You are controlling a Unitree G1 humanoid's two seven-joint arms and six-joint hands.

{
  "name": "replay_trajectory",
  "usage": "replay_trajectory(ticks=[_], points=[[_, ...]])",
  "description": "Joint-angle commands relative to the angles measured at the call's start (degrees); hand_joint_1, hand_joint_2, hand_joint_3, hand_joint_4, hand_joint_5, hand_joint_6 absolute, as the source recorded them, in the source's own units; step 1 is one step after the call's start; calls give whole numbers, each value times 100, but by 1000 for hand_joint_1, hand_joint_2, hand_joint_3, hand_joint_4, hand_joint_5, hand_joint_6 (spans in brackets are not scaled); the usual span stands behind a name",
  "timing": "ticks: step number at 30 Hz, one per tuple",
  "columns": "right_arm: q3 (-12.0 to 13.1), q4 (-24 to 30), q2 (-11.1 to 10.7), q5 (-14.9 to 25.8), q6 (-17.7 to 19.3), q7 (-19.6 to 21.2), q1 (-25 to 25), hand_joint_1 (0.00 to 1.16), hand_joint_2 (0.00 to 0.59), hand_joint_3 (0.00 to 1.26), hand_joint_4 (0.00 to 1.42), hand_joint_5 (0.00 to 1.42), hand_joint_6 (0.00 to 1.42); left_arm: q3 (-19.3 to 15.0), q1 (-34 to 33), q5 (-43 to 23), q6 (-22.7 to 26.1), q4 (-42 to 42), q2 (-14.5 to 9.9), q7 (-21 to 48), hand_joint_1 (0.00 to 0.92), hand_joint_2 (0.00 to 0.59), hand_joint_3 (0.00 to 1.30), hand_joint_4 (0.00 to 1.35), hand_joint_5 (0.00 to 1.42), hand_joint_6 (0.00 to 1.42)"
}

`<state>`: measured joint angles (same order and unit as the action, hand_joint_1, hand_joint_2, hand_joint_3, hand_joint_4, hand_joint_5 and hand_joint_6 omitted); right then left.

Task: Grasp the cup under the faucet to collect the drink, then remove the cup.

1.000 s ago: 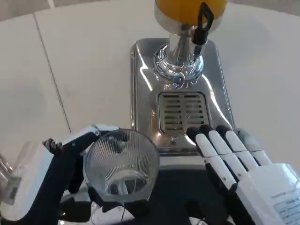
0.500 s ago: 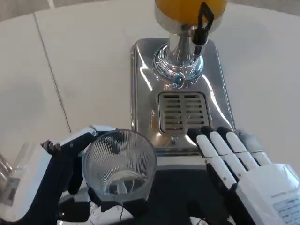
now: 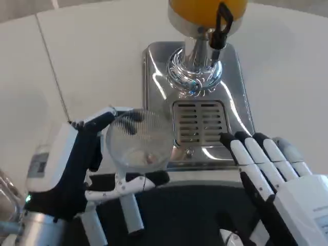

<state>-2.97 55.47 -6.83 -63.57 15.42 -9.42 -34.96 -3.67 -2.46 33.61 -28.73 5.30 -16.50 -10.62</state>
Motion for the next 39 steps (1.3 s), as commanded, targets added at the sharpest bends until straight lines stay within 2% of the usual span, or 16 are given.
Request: replay_trajectory(ticks=[1,13,16,24,30,39], points=[[112,165,17,87,-16,2,-229,248,545,0,0,0,0,259,-526,200,32,-489,58,-290,858,0,1206,1142,1359,1424],[83,347,169,107,13,-109,-386,248,545,0,0,0,0,985,-1324,513,70,-1340,161,-731,858,0,1198,1129,1359,1424],[-44,260,157,24,74,-149,-356,249,544,0,0,0,0,1139,-1547,607,101,-1577,205,-853,858,0,1198,1129,1359,1424],[-120,160,160,19,-5,-246,-110,260,539,0,0,0,0,1285,-2227,667,495,-2364,411,-1201,853,0,1197,1129,1359,1424],[-152,148,180,6,-9,-250,-112,266,538,0,0,0,0,1414,-2586,685,556,-2782,436,-1360,853,0,1197,1129,1359,1424],[-213,110,240,-81,-51,-260,-64,272,537,0,0,0,0,1675,-3063,702,717,-3261,635,-1596,853,0,1197,1129,1359,1424]])
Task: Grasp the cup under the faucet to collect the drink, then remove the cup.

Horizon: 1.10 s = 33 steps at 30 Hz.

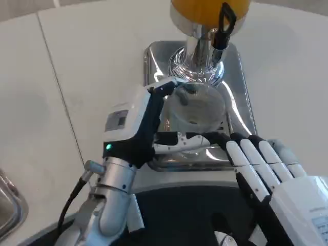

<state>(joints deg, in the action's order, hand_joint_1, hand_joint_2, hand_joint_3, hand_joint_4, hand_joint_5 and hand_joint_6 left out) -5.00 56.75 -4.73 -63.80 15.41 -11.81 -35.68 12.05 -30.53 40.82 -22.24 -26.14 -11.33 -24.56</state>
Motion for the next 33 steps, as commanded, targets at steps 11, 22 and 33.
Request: replay_trajectory(ticks=[11,22,33], points=[[-92,-39,72,-96,-172,-165,166,277,537,0,0,0,0,303,-572,136,665,-403,258,-587,852,0,1188,1090,1359,1424],[-102,-53,85,-100,-261,-188,225,280,537,0,0,0,0,482,-720,194,938,-608,291,-754,855,0,1185,1059,1344,1424],[-153,-79,122,-131,-307,-238,238,285,540,0,0,0,0,629,-616,150,970,-622,323,-757,816,0,1096,1076,1346,1424]])
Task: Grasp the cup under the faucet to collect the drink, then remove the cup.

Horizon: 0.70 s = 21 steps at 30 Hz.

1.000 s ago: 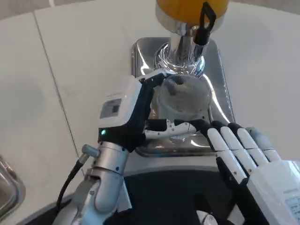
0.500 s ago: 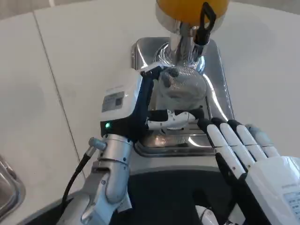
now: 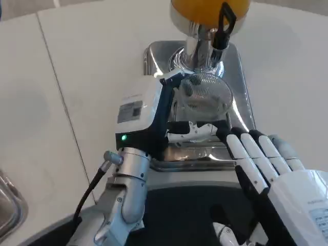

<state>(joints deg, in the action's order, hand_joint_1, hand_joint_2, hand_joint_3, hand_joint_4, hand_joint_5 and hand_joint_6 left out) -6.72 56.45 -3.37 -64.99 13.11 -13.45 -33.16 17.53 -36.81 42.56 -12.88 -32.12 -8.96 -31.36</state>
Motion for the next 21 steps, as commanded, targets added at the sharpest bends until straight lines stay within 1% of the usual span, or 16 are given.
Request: replay_trajectory(ticks=[1,6,12,20,21], points=[[24,-43,-15,-3,-86,-84,-15,287,540,0,0,0,0,89,4,-2,88,-21,103,-92,815,0,1095,1076,1346,1424],[44,32,-19,7,-106,-98,-81,296,540,0,0,0,0,104,-50,36,287,-14,190,-202,813,0,1094,1055,1337,1424],[92,57,-26,27,-118,-86,-149,304,543,0,0,0,0,155,-27,28,322,-14,225,-296,814,0,1094,1035,1332,1424],[136,-10,-31,58,-131,-92,-82,312,544,0,0,0,0,188,-54,52,453,-47,296,-507,814,0,1094,1033,1332,1424],[177,-14,-53,100,-134,-92,-89,313,544,0,0,0,0,179,-63,34,459,-44,310,-514,814,0,1094,1033,1332,1424]])
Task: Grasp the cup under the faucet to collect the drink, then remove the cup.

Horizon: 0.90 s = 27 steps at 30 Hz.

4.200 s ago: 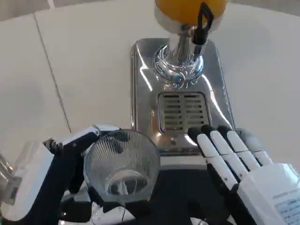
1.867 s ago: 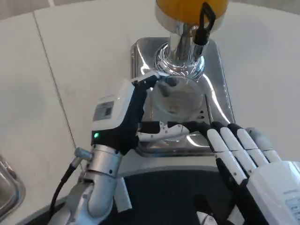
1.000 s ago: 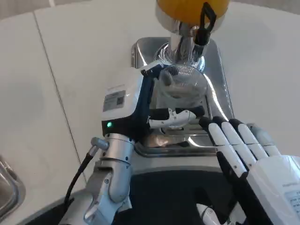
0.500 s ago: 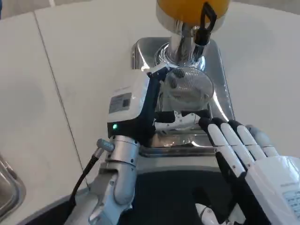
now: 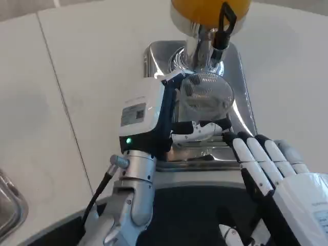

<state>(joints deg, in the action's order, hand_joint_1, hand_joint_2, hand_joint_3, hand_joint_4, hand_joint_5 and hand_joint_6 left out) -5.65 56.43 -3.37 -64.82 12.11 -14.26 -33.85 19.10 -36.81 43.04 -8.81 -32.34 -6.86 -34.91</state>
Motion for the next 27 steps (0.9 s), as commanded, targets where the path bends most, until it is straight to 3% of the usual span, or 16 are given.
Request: replay_trajectory(ticks=[1,5,10,13,15,20,25,27], points=[[103,-12,-70,116,-34,-12,-25,314,544,0,0,0,0,19,-72,-26,42,-17,108,-166,814,0,1094,1033,1322,1424],[236,47,-140,274,-23,-16,-99,317,544,0,0,0,0,31,-97,-58,-25,-44,99,-123,786,0,992,1072,1244,1424],[301,113,-171,386,-12,-28,-156,319,544,0,0,0,0,35,-88,-133,-112,-142,49,-22,639,0,681,751,1038,1315],[278,73,-179,391,3,-19,-147,321,544,0,0,0,0,53,-89,-159,-173,-163,18,-37,424,16,486,508,894,1128],[256,34,-178,381,1,-14,-123,322,544,0,0,0,0,59,-97,-178,-213,-170,-5,-45,366,18,405,404,836,1029],[188,-59,-142,331,-50,-31,-7,324,544,0,0,0,0,43,-158,-262,-338,-242,-80,-16,355,22,270,209,679,817],[188,-90,-152,330,-63,-25,4,325,544,0,0,0,0,56,-164,-251,-376,-265,-124,-34,356,20,224,134,599,686],[191,-101,-157,342,-66,-19,13,326,544,0,0,0,0,68,-157,-248,-389,-261,-125,-18,342,12,187,85,524,566]])
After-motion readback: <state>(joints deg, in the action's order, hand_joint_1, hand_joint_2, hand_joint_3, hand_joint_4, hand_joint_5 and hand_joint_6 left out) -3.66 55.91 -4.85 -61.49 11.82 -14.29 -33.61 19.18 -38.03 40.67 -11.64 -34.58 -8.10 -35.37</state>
